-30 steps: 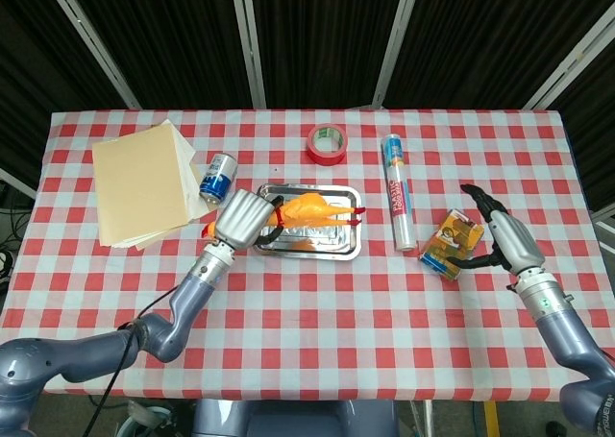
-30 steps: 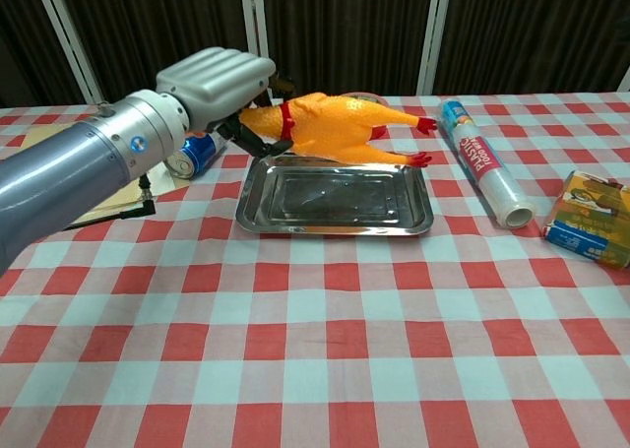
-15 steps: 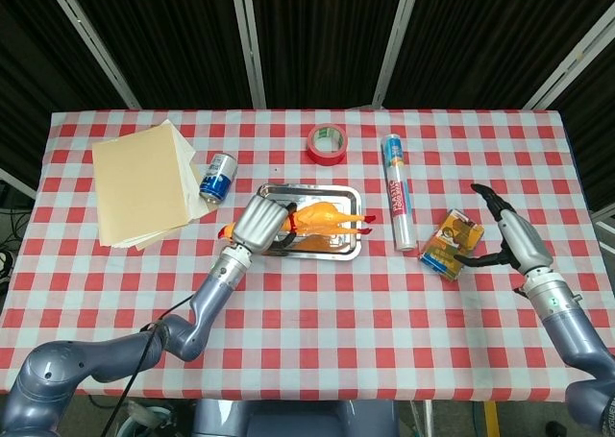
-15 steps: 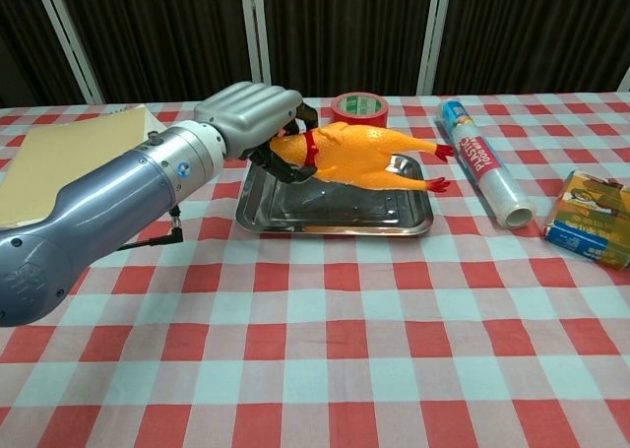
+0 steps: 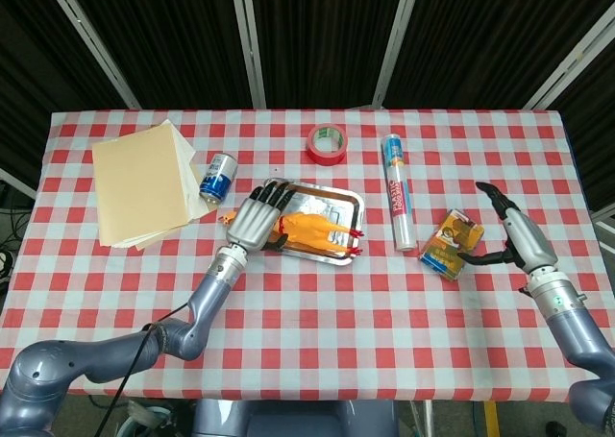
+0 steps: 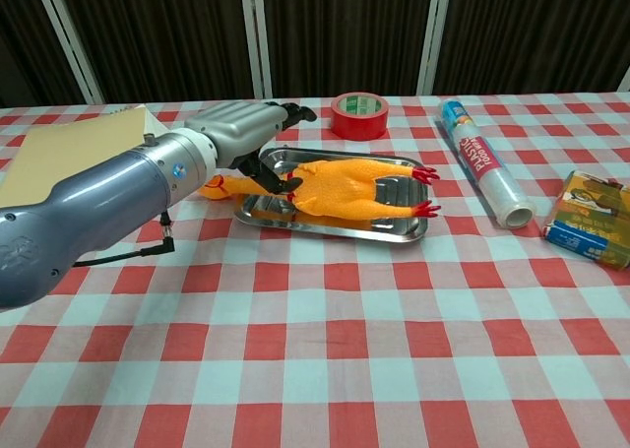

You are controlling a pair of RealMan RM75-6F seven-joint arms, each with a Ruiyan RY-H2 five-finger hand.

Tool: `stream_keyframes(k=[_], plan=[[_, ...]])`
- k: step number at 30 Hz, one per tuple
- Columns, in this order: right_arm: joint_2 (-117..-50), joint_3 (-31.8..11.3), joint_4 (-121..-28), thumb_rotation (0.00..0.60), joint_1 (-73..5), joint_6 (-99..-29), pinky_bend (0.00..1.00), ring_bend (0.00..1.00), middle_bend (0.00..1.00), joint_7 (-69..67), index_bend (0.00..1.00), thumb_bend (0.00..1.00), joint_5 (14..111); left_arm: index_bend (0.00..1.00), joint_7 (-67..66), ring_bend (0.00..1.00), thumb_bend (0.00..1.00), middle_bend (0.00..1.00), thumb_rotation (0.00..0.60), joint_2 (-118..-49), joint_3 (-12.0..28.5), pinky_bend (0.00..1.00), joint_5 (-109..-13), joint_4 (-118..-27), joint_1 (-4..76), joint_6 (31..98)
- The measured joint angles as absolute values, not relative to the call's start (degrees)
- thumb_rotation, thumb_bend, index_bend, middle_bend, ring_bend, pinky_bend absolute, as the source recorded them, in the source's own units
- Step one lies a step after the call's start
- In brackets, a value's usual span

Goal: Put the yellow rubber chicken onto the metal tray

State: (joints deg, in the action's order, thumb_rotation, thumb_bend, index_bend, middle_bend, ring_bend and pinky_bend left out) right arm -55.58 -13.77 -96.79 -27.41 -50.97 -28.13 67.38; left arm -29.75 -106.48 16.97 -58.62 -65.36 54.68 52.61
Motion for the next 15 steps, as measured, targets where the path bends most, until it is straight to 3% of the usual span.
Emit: stream_keyframes(k=[5,10,15], plan=[[-55.8,-13.8,-96.9,0.6,-27.3,-51.6,0.02,0.0,0.0,-27.9,0.0,0.13,67.8,0.0,-29.3,0.0,0.0,0.0,0.473,-102.8,17.8,0.1,-57.1,-70.5,53.4,52.9],[-55.9,-13.8,-96.8,0.6,-26.8,-53.0,0.02,0.0,0.0,-27.3,0.0,0.13,68.7,0.0,-27.5,0.0,0.03,0.02,0.598,-98.3,17.6,0.1,-59.8,-75.7,50.9,57.0],[-56.3,-13.5,-96.4,0.6,-26.1,-55.6,0.02,0.0,0.0,-25.5,0.0,0.13,70.1,0.09,-27.2,0.06,0.04,0.14,0.6,-90.9,15.9,0.1,-63.5,-84.3,46.0,63.4]])
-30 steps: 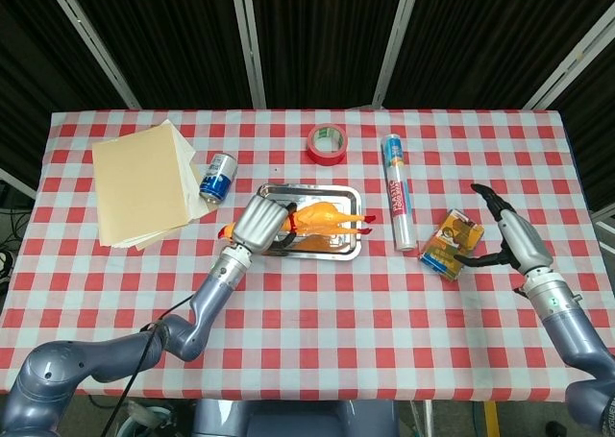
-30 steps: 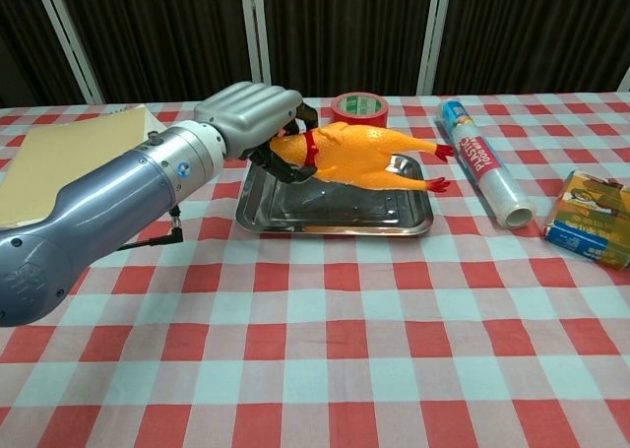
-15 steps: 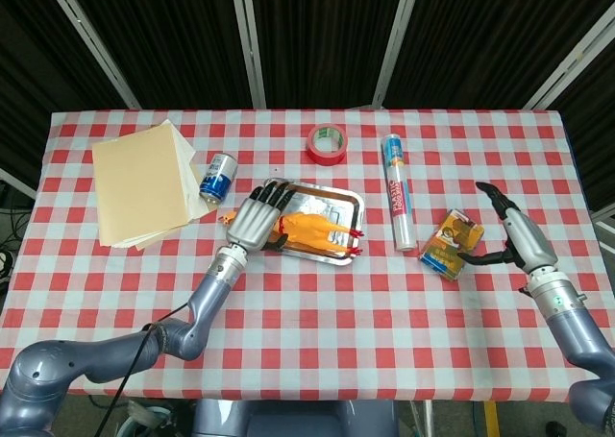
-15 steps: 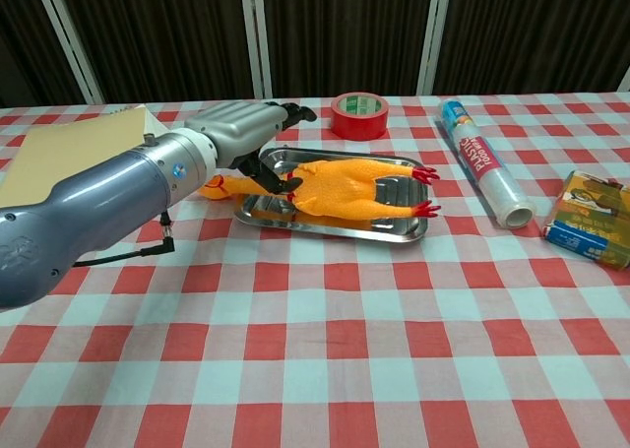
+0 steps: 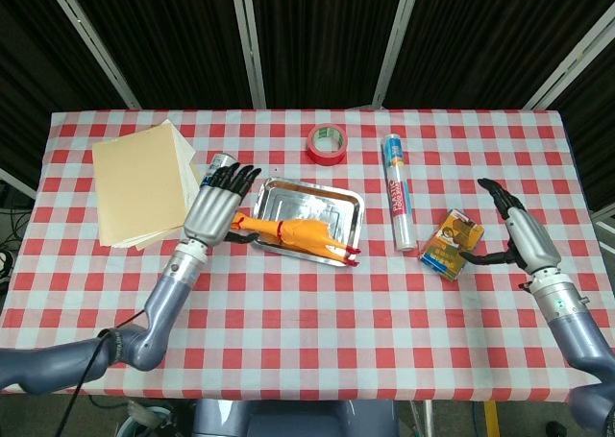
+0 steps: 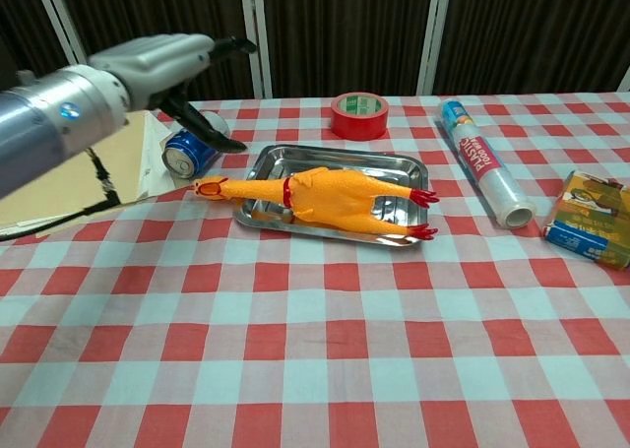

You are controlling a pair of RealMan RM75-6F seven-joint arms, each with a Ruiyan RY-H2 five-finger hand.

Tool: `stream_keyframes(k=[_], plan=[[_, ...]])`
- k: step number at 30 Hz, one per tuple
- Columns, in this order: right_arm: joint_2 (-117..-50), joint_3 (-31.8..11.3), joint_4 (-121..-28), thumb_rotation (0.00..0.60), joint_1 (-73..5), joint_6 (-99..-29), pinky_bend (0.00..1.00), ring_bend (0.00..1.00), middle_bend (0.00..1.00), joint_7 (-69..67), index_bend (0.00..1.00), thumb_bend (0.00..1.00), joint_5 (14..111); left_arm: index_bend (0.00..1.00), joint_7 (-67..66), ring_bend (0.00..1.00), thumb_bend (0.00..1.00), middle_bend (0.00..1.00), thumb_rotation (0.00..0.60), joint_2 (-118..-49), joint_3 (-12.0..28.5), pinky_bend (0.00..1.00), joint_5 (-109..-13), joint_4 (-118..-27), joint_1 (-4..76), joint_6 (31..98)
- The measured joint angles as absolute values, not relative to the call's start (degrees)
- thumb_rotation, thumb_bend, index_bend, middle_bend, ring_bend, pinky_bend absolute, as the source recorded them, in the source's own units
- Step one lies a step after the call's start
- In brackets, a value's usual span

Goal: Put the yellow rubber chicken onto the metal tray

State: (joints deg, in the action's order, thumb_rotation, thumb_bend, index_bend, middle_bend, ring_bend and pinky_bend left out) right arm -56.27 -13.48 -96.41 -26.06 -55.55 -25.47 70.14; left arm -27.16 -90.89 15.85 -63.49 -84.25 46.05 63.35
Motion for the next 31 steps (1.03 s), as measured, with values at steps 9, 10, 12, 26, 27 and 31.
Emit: stream_keyframes(k=[9,10,12,26,27,31], plan=[[-58.6,-11.7,-94.7,0.6,-23.8,-63.1,0.02,0.0,0.0,-16.6,0.0,0.13,73.5,0.16,-21.3,0.06,0.04,0.17,0.6,-74.8,9.3,0.1,-70.0,-98.0,32.4,75.1],[-58.9,-11.3,-94.6,0.6,-23.4,-64.3,0.02,0.0,0.0,-15.2,0.0,0.13,74.0,0.16,-20.4,0.06,0.04,0.17,0.6,-73.4,8.5,0.1,-70.6,-98.7,31.1,75.9],[-59.4,-10.8,-94.3,0.6,-22.6,-66.1,0.02,0.0,0.0,-13.1,0.0,0.13,74.8,0.17,-18.1,0.06,0.04,0.17,0.6,-70.4,6.6,0.1,-72.1,-100.4,28.0,78.1],[-65.9,-5.1,-88.8,0.6,-14.5,-81.6,0.0,0.0,0.0,4.6,0.0,0.13,82.1,0.15,-6.5,0.06,0.04,0.14,0.6,-62.0,-4.2,0.1,-81.9,-101.1,12.0,90.1],[-66.4,-4.7,-88.6,0.6,-13.8,-82.5,0.0,0.0,0.0,5.6,0.0,0.13,82.3,0.15,-6.1,0.06,0.04,0.13,0.6,-61.8,-4.8,0.09,-82.3,-100.8,11.1,90.4],[-68.1,-3.0,-88.1,0.6,-10.4,-86.2,0.0,0.0,0.0,8.6,0.0,0.13,83.4,0.15,-6.2,0.06,0.04,0.12,0.6,-61.1,-6.6,0.08,-83.3,-99.8,9.1,90.5]])
